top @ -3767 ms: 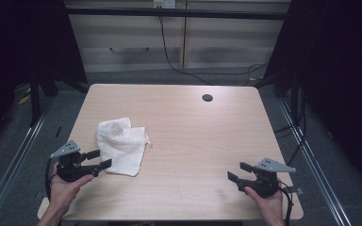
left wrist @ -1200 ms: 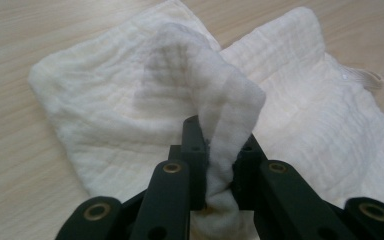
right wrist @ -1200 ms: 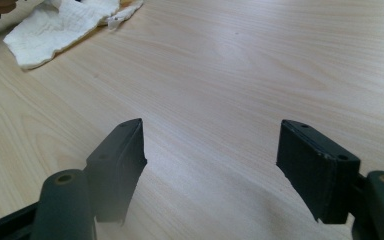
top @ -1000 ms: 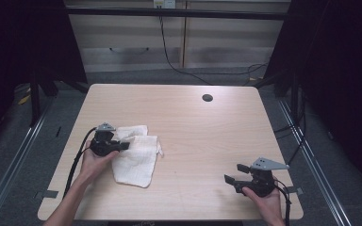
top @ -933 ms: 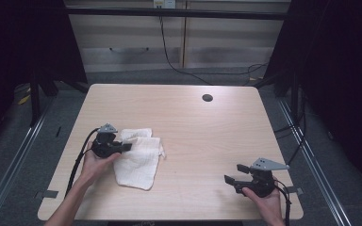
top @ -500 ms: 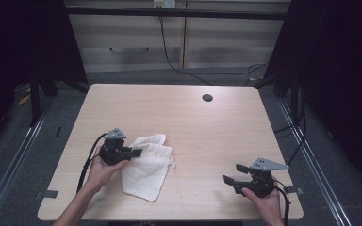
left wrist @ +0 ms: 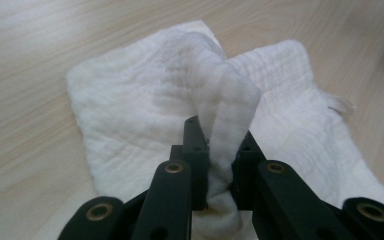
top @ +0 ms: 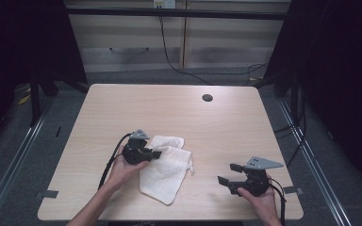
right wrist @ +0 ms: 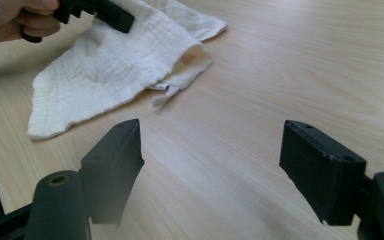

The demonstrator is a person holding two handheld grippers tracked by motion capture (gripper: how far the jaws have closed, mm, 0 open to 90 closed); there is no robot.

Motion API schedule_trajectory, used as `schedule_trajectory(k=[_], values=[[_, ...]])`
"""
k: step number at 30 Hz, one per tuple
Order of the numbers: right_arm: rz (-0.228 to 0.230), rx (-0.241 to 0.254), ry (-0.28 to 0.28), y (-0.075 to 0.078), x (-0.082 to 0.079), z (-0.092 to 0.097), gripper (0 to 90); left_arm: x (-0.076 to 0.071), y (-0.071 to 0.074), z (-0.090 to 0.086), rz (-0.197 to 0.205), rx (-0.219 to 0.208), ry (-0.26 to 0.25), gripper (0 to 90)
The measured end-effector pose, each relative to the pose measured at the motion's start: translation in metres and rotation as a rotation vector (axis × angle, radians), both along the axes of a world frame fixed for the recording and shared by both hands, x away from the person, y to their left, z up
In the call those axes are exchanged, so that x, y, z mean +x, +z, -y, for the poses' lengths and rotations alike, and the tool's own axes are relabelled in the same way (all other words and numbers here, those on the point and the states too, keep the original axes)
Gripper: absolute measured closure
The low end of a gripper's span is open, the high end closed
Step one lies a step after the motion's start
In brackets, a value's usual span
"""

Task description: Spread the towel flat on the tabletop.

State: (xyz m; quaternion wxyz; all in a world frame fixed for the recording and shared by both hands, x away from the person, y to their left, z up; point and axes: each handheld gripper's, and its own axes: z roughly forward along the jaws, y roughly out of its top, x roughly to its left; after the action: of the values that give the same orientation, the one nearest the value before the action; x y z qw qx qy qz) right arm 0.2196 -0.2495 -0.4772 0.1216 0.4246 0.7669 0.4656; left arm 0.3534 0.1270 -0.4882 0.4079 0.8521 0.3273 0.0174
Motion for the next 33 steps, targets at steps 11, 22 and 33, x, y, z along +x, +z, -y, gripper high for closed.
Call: schedule_trajectory(k=[11, 22, 33], values=[[-0.027, 0.003, 0.165, 0.004, 0.011, -0.053, 32.7, -0.003, 0.005, -0.002, 0.013, -0.003, -0.011, 55.6], [-0.085, -0.015, 0.384, 0.003, 0.019, -0.116, 46.8, -0.039, 0.015, -0.050, 0.039, -0.048, 0.027, 41.8], [-0.098, -0.050, 0.532, -0.009, 0.010, -0.138, 64.3, -0.046, 0.006, -0.056, 0.113, -0.034, 0.043, 45.8]])
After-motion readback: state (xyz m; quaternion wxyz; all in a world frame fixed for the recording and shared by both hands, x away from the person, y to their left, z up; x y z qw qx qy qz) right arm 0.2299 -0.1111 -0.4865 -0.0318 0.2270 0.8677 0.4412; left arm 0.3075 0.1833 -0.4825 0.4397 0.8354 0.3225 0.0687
